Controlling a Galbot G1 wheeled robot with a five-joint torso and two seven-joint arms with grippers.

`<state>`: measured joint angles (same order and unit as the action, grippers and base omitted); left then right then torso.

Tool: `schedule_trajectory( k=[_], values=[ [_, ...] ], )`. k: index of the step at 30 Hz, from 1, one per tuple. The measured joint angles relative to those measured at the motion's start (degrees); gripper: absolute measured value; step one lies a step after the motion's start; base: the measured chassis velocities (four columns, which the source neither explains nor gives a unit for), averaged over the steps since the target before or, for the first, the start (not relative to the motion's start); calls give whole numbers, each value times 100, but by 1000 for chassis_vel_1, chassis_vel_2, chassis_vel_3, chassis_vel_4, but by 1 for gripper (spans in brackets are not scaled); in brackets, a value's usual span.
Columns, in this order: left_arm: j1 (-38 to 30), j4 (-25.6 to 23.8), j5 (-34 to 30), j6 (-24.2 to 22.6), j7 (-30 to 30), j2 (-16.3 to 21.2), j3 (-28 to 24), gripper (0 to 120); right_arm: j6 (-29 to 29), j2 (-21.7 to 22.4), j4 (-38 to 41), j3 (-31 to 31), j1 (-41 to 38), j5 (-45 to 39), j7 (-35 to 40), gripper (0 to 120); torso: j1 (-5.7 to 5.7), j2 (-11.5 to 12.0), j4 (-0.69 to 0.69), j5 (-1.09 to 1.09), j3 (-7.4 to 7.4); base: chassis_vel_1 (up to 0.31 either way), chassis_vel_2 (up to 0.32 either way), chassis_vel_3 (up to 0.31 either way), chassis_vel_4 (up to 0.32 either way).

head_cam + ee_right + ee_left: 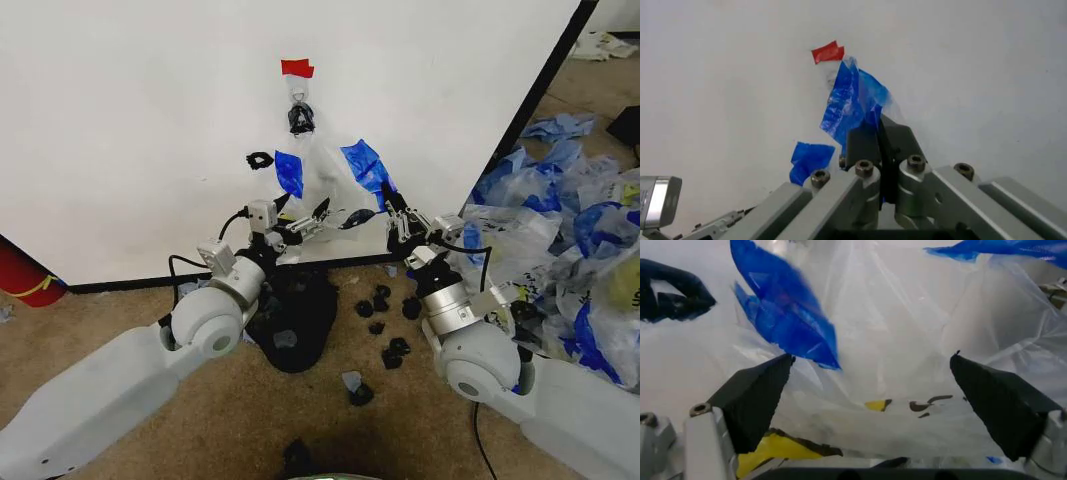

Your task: Pick up the garbage bag from the wall and place it over the trash bin.

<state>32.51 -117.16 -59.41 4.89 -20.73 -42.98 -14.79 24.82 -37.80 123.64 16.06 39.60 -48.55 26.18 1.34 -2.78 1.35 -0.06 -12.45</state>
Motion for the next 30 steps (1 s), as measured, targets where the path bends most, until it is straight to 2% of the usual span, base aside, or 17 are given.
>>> schedule_trajectory(
  k=[21, 30],
  values=[
    [-77, 132, 102, -5, 56, 37, -183, 94, -1, 8, 8, 5, -71, -31, -3, 0, 0, 0, 0, 0, 0, 0, 0, 0, 0],
    [-96, 262, 357, -278, -88, 110, -90, 93, -2, -11, 37, 1, -73, -34, -3, 0, 0, 0, 0, 0, 0, 0, 0, 0, 0]
  ],
)
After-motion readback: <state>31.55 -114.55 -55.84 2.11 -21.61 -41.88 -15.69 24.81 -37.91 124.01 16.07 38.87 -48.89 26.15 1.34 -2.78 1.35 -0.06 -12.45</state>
